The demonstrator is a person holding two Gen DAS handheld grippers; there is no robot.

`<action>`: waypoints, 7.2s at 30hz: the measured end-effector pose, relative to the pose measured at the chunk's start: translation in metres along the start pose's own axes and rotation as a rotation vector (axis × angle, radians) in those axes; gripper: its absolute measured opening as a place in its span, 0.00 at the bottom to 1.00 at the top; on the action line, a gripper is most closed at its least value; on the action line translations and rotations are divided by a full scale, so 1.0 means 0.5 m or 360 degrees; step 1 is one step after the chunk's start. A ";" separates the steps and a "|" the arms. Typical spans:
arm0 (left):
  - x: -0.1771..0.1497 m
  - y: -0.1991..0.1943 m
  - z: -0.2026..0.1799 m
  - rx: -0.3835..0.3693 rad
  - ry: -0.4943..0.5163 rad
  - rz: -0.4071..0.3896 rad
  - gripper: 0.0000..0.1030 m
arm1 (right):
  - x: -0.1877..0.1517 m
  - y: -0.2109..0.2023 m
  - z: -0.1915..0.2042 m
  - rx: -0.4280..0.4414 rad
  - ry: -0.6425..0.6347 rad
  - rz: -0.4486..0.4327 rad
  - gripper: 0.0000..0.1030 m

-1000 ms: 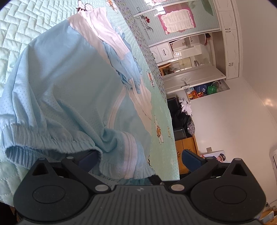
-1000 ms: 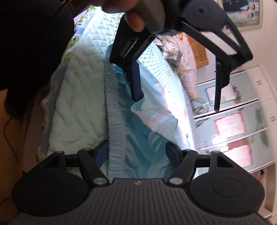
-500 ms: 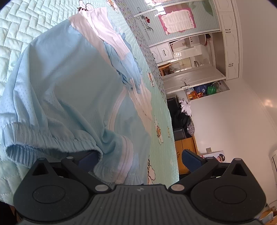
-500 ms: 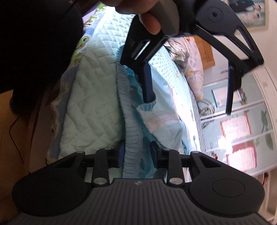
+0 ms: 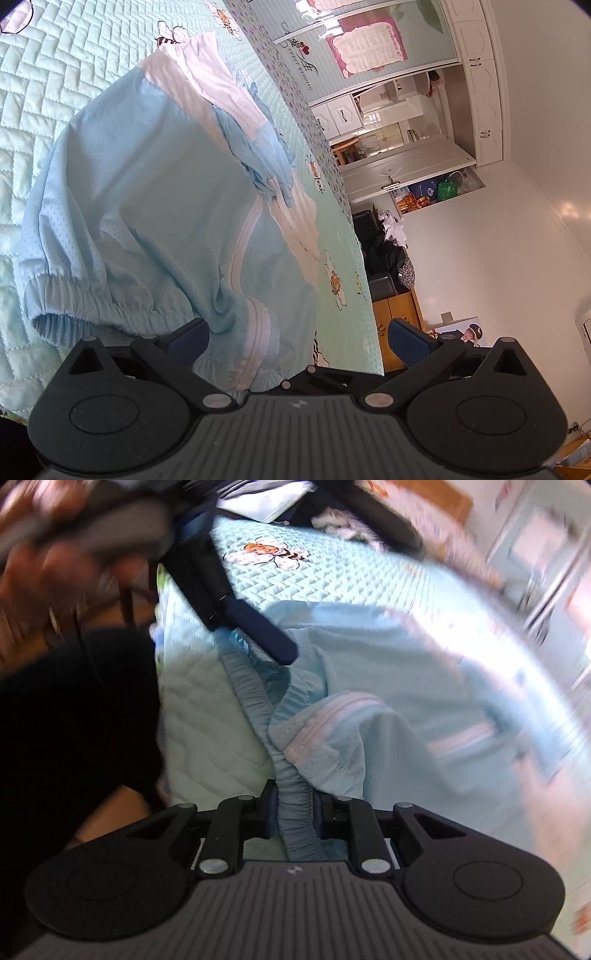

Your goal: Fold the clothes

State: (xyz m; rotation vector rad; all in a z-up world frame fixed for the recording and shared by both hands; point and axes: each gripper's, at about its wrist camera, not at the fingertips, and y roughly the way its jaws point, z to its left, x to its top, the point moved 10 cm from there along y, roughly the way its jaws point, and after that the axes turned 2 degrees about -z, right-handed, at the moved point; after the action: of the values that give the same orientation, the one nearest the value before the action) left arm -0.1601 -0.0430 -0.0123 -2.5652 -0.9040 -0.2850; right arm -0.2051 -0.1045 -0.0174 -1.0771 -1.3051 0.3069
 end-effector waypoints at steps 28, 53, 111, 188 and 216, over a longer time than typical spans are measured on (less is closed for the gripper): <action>-0.012 -0.036 0.023 0.0042 -0.0002 -0.0005 1.00 | -0.021 0.013 0.029 -0.0765 -0.0696 -0.0003 0.05; -0.016 -0.057 0.050 0.0076 -0.0034 -0.0019 1.00 | -0.050 0.000 0.107 -0.0333 -0.0713 0.0030 0.05; -0.089 -0.088 0.073 0.0026 -0.0130 0.0023 1.00 | -0.037 0.045 0.089 -0.0435 -0.0584 -0.0090 0.05; -0.089 -0.023 0.097 0.0278 -0.0128 0.0033 0.80 | -0.179 -0.215 -0.222 0.1051 0.2286 -0.1583 0.01; -0.103 -0.018 0.094 0.0261 -0.0364 0.0002 0.98 | -0.323 -0.163 -0.265 0.0806 0.2683 -0.1575 0.48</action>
State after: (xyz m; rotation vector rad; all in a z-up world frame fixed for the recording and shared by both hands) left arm -0.2026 -0.0447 -0.0679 -2.4787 -0.9620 0.0828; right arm -0.1676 -0.3241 -0.0400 0.0600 -0.0266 -0.8499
